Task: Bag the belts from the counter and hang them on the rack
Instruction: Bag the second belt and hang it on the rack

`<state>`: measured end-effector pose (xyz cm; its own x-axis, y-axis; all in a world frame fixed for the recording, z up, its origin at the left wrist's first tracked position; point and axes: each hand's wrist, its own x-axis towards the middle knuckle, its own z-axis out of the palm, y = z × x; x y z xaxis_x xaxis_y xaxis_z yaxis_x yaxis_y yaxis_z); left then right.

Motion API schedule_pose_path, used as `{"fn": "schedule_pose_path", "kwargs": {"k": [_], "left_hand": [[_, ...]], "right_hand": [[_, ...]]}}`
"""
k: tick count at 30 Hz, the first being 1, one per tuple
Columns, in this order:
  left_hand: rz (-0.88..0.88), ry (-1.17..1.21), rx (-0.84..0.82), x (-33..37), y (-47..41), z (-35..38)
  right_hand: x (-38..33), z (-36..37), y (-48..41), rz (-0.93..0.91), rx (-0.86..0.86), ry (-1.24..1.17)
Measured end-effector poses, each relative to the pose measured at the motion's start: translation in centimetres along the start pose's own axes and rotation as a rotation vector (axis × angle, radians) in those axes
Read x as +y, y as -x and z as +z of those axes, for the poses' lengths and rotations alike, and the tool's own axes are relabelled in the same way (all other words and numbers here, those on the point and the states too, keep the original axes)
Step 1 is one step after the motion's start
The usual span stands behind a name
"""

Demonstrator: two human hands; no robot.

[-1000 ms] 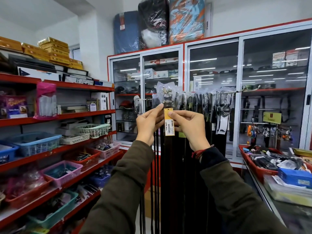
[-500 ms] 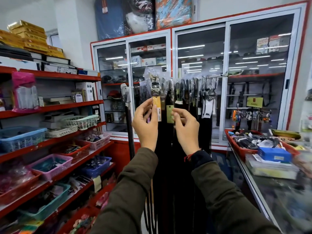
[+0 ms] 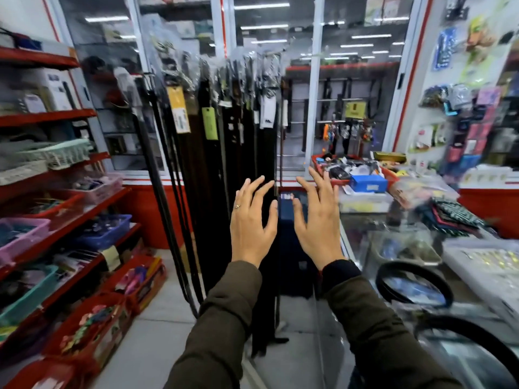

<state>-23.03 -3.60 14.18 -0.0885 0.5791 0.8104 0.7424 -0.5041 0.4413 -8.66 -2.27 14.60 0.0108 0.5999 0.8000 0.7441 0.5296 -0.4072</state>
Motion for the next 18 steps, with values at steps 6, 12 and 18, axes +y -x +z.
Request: {"fn": "schedule_pose_path", "kwargs": {"k": [6,12,18], "left_hand": [[0.014,0.052,-0.219,3.8,7.5,5.8],[0.065,0.117,-0.464,8.8,14.7,10.9],[0.095,0.283,-0.820,13.4,20.2,14.9]], "right_hand": [[6.9,-5.6,8.1,0.129,-0.129,0.237],[12.6,-12.5,16.5,0.346,-0.251,0.372],[16.6,-20.0,22.5,0.627,-0.588,0.319]]}}
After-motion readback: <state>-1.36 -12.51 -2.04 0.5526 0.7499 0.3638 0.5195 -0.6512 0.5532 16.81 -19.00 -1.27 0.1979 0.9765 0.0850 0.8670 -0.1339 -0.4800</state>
